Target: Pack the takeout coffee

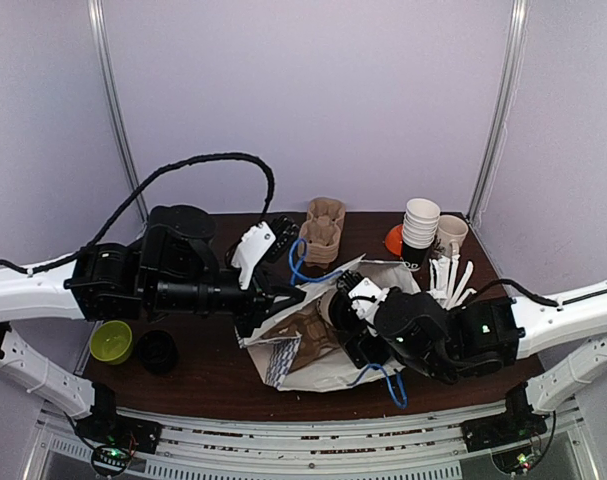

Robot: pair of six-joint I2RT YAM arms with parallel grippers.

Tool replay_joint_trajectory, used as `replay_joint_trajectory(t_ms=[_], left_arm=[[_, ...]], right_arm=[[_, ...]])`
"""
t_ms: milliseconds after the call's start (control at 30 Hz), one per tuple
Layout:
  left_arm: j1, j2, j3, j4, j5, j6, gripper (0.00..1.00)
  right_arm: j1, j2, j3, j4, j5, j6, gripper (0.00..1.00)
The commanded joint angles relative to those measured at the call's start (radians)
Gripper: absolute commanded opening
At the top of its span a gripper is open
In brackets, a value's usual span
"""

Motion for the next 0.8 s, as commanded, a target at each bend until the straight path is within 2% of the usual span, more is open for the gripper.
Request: replay_joint_trajectory(t_ms=[0,467,767], left_arm=[[-0.013,0.015,0.042,0.046,0.019,-0.005,0.0],[-0.015,0.011,0.013,0.111,-0.004,-0.047,0.0],[-0.008,-0.057,-0.009,0.201,-0.065,-0.224,0.0]], right_arm=[[-0.023,0.0,-0.032,-0.009,-0.013,0.022,0.76],[-0.089,0.052,0.005,-0.025,-0.115,0.027,0.76],[-0.103,0.038,0.14,-0.152,-0.209,0.035,0.76]])
